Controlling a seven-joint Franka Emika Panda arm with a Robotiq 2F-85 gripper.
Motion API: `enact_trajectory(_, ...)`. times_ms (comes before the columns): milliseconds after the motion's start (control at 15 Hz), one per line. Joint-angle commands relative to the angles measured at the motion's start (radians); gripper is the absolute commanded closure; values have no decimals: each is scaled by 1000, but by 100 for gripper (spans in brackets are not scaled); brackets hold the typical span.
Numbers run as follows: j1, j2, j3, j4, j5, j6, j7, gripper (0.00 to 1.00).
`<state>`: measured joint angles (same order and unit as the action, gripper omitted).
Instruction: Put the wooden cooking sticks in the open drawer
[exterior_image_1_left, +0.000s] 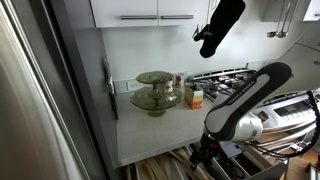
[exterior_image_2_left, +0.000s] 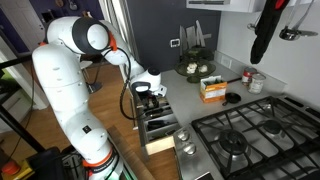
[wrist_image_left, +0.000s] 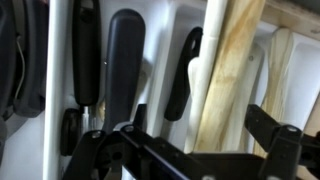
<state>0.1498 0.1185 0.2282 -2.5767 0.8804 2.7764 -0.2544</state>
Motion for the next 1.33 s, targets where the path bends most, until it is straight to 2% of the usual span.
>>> enact_trajectory(0,4,-134,-16,-106,-126,-103,34,0)
enact_trajectory(333,14,-236,-28,-150,-238,-182,36,0)
enact_trajectory(467,17,-237,-35,-136,-283,-240,29,26)
enact_trajectory(1067,31,-181,-56,-66,-331,-403,-52,96)
enact_trajectory(1133,31,-172,-55,-56,-326,-410,-64,99)
enact_trajectory(1267,32,-151,-52,-35,-315,-407,-83,100)
